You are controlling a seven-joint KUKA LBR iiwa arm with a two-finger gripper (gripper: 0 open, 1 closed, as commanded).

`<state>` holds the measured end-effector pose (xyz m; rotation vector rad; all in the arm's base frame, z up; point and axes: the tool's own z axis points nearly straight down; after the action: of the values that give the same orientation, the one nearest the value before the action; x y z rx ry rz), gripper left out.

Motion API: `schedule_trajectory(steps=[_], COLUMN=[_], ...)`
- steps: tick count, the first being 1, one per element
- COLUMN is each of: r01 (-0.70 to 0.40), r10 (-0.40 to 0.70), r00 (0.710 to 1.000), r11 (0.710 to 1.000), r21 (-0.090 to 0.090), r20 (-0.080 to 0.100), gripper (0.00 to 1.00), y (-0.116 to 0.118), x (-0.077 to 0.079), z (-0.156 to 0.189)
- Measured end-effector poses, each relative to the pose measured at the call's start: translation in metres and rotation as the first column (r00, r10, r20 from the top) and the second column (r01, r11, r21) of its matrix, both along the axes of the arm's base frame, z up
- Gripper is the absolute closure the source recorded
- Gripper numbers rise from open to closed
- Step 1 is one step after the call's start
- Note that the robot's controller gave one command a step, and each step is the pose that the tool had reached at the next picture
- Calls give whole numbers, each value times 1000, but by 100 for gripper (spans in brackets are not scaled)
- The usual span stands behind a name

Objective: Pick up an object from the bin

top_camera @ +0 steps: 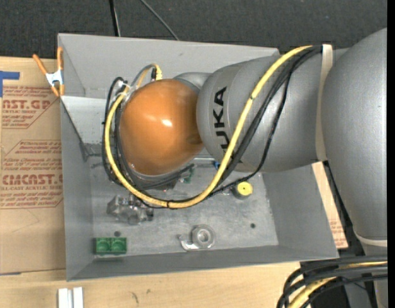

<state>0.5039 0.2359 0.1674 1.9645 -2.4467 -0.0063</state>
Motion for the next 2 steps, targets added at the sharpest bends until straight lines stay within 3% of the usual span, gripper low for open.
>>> schedule_trajectory(steps=[1, 2], r01=[0, 9], r10=[0, -9], r00=[1000, 1000], r11=[1000, 1000], r21=[2, -1], r20=[5, -3], gripper=[0, 0], y=[0, 1], x=[1, -19], z=[3, -76])
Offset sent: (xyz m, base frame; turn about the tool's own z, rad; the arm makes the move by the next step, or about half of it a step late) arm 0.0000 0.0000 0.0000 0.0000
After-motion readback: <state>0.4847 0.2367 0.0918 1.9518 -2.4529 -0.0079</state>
